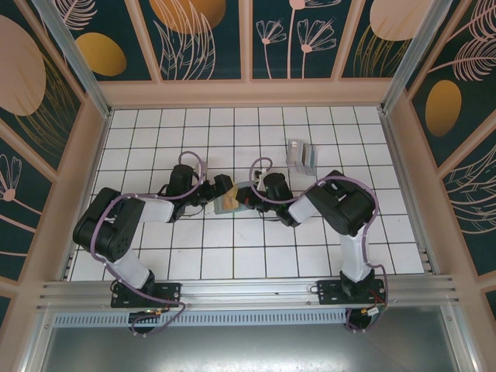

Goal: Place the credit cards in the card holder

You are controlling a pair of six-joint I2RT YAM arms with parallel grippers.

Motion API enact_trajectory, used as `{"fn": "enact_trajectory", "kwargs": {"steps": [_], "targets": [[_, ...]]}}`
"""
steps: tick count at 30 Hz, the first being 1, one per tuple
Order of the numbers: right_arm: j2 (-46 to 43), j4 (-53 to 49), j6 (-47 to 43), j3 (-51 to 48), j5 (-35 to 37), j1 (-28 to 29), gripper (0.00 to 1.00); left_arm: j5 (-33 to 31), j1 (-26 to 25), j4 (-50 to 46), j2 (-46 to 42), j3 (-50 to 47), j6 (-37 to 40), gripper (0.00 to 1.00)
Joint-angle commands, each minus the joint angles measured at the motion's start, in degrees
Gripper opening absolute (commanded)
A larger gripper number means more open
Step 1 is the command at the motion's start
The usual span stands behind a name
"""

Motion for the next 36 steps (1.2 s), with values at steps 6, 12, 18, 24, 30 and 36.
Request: {"fn": "enact_trajectory", "kwargs": {"steps": [6,12,18,24,30,36], "targets": [[-2.7,-10.0,-3.9,2.1,-7.4,-1.4,0.00,-2.8,-0.9,-5.5,3.7,-0.6,0.9,0.99],[-2.3,-18.4,-10.1,6.7,-9.2,-2.4,0.00,-3.2,-0.9,-5.3,3.2,-0.8,0.5,0.98],[0.9,-14.1,-6.9,6.7,-9.8,-2.8,0.00,-3.3,-0.9,-5.2,3.5,-0.7,0.3,0.99],[0.6,-10.9,-4.9,4.8,-7.9,-4.9,0.00,-3.9,-0.9,-6.2,3.1,-0.6,0.3,0.99],[1.1,-9.9,-4.1,5.5,-7.5,-5.5,0.00,-5.4,-0.9,-7.8,2.1,-0.3,0.7,0.99],[1.3,-9.1,-4.4,5.2,-9.0,-5.6,0.00,-6.3,-0.9,-10.1,0.0,0.4,1.5,0.99]]}}
